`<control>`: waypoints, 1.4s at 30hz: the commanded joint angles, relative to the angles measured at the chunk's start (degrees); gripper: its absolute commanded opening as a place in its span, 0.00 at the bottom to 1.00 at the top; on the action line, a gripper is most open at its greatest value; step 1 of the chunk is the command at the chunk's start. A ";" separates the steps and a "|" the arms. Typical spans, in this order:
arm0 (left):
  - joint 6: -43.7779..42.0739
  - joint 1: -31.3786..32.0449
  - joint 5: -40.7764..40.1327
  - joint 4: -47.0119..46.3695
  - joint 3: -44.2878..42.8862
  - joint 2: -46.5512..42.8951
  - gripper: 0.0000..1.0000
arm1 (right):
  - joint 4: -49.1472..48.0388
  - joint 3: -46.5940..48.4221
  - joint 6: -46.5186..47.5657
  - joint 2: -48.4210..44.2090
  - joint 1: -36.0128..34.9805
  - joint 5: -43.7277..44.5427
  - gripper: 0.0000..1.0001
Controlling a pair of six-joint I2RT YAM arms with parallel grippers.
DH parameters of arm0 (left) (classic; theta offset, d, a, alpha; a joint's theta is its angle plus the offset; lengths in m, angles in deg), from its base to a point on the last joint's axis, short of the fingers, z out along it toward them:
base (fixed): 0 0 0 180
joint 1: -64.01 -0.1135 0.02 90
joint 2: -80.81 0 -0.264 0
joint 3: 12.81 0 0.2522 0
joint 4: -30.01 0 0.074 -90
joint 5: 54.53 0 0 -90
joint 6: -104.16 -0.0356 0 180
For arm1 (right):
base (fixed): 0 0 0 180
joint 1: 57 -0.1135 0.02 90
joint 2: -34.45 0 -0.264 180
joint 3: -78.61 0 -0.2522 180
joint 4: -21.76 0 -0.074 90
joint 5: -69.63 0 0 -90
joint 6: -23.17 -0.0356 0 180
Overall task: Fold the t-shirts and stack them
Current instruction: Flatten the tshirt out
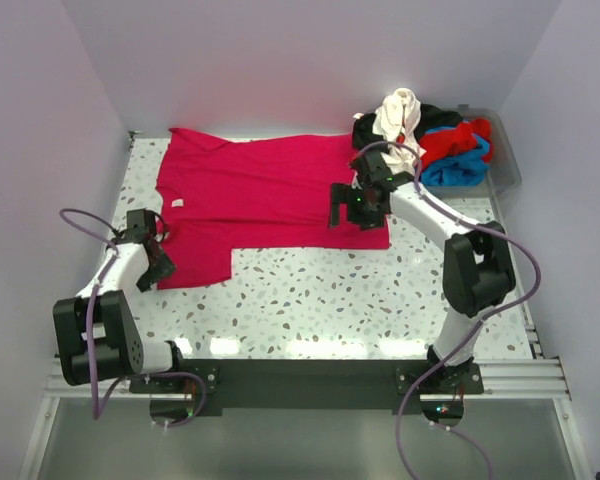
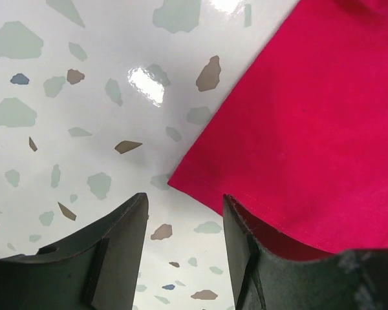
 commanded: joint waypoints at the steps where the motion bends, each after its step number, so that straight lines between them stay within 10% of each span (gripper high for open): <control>1: 1.32 -1.32 1.24 -1.24 -0.28 1.94 0.54 | -1.86 -3.85 -1.34 -4.81 3.04 0.50 0.96; 12: 1.23 -2.46 1.59 -4.24 -0.10 7.31 0.40 | -5.64 -11.15 -3.71 -8.77 7.34 -0.99 0.96; 21: 0.44 -2.46 0.98 -5.99 1.04 8.19 0.03 | -6.96 -15.98 -4.33 -10.53 12.70 0.94 0.96; 42: -0.44 -2.46 6.16 -2.04 -2.74 2.74 0.00 | -10.04 -15.11 -3.54 -1.84 15.96 5.78 0.83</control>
